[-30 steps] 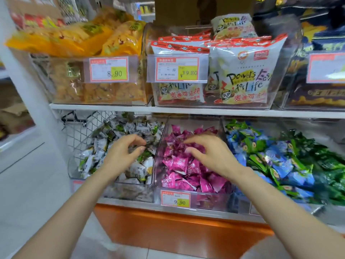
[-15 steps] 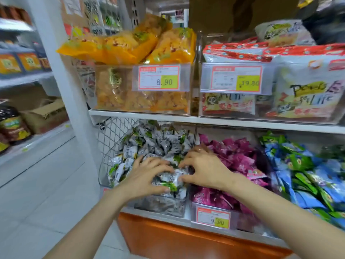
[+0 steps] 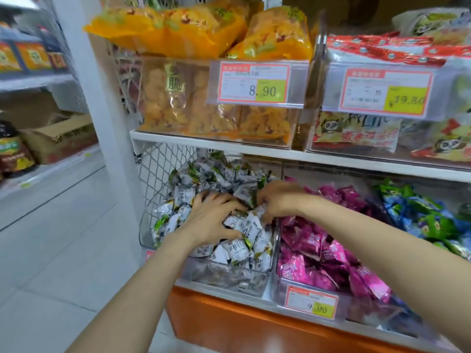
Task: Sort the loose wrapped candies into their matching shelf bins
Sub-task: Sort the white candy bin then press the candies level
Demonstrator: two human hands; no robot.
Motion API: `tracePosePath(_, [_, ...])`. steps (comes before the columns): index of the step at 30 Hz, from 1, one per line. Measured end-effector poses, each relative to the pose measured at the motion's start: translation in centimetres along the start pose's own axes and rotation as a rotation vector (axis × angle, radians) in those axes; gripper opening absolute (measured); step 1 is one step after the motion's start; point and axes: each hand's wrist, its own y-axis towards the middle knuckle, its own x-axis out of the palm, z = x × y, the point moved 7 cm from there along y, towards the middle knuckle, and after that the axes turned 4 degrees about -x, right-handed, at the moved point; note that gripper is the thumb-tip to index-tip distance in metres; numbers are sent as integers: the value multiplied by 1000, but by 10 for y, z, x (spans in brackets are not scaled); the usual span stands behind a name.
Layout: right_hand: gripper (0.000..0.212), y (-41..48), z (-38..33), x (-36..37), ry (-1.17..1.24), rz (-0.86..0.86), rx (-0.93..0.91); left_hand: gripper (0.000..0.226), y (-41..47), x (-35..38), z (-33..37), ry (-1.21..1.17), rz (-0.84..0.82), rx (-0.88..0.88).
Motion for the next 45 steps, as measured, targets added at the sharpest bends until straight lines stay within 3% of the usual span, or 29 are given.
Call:
tracePosePath(3, [51, 7, 17, -8, 149, 121, 54, 57, 1, -3, -5, -40, 73, -20])
tracePosePath(6, [64, 10, 26, -11, 274, 149, 61, 39, 1, -6, -8, -72, 135, -48])
tracePosePath(11, [55, -10, 25, -34, 434, 321, 9, 36, 3, -15, -9, -178, 195, -96])
tracePosePath(12, [62, -15, 17, -31, 417, 278, -13, 34, 4, -19, -9, -217, 224, -105])
tracePosePath(15, [110, -21, -11, 2, 260, -13, -92, 32, 5, -28, -8, -285, 297, -99])
tracePosePath(18, [125, -14, -20, 20, 128, -143, -87, 26, 3, -28, -6, -288, 307, -38])
tracePosePath(21, [128, -1, -22, 22, 78, -204, -38, 13, -4, -25, -2, -223, 279, 22])
tracePosePath(26, [122, 6, -18, 20, -24, -149, 6, 87, -16, -9, 3, -8, -6, -25])
tracePosePath(29, [117, 6, -19, 17, -106, -122, 5, 108, -20, 2, 0, 95, -117, -62])
tracePosePath(37, [120, 9, -19, 18, -185, -158, -13, 89, -11, 5, 3, 92, 100, -69])
tracePosePath(45, [113, 20, -10, 13, -171, -66, -7, 61, -7, -12, -6, 51, 248, -62])
